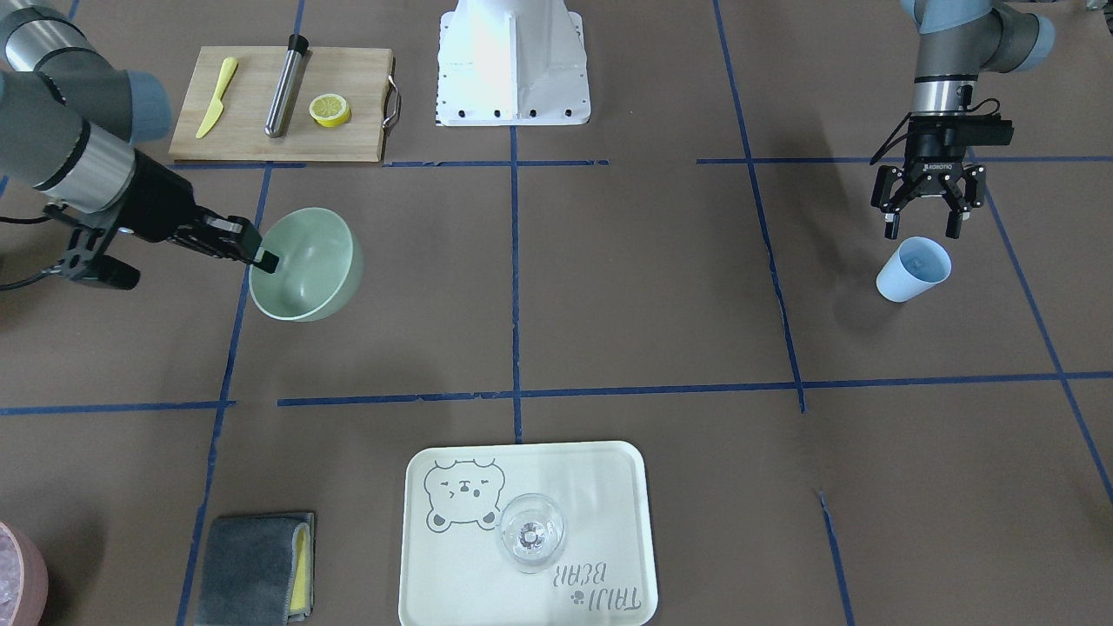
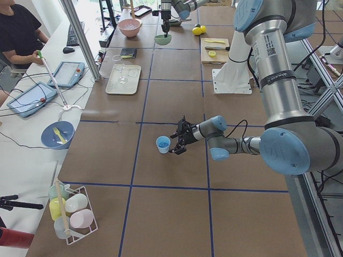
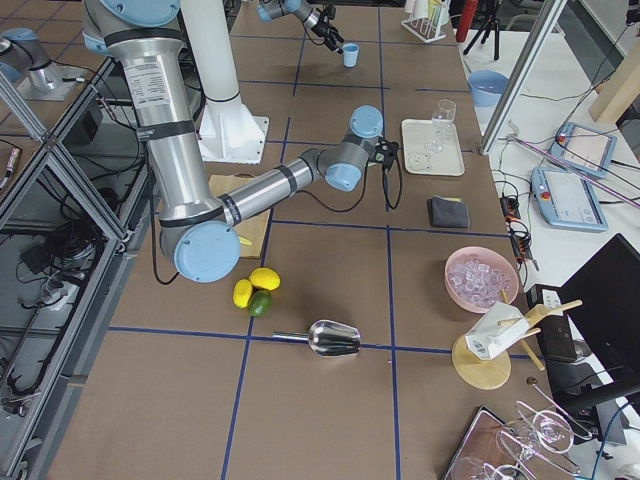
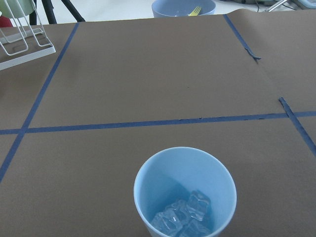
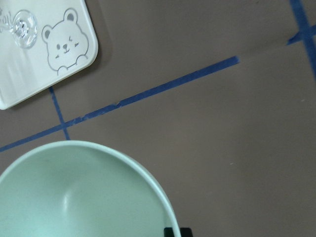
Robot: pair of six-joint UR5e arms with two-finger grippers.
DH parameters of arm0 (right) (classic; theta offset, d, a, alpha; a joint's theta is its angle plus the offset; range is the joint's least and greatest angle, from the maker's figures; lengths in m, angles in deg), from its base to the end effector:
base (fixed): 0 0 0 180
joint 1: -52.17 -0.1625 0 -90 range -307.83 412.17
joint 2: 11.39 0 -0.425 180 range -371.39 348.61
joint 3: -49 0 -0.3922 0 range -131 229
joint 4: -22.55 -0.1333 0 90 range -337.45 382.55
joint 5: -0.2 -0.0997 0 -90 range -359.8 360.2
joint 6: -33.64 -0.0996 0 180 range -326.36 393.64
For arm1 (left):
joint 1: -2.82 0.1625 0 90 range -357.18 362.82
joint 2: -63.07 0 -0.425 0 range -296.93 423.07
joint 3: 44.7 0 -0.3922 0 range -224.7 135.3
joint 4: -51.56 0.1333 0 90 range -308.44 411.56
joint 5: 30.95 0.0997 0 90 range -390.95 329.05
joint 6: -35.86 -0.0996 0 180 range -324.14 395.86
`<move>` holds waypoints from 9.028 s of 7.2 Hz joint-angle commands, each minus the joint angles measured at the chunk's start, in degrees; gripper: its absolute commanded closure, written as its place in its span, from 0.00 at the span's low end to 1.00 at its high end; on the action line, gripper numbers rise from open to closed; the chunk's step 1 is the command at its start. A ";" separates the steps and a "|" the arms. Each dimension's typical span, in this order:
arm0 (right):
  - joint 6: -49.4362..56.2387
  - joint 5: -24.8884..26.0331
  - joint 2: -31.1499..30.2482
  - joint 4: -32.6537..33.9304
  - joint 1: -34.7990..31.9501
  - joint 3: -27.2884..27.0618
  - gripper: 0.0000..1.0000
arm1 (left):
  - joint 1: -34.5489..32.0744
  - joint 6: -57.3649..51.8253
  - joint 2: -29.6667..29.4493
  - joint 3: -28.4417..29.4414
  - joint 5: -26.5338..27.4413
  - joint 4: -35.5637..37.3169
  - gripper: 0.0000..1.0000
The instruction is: Pour ice into bowl
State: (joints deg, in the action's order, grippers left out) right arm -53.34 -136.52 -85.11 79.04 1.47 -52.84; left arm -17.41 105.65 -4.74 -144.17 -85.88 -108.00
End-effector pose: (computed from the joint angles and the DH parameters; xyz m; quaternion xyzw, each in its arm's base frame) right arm -0.3156 -0.4815 0.3303 -0.0913 -0.5734 0.1329 0.8033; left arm 0.2577 -0.2980 0.6035 0.4055 0.3343 -0.1435 0.8386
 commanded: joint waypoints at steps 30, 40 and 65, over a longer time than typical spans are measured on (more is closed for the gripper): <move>9.20 20.89 3.86 16.55 13.43 -8.54 0.00 | 6.67 -21.35 -19.99 -6.35 20.82 15.07 1.00; 9.20 21.06 3.23 16.55 13.52 -8.81 0.00 | 10.82 -63.32 -33.70 -4.60 37.61 41.35 1.00; 6.75 21.67 5.59 16.63 14.13 -8.38 0.00 | 9.43 -98.70 -26.23 -20.83 23.71 40.65 1.00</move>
State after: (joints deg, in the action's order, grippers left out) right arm -45.79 -115.02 -80.55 95.67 15.37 -61.37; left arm -7.28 6.58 -32.01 -161.79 -55.99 -67.33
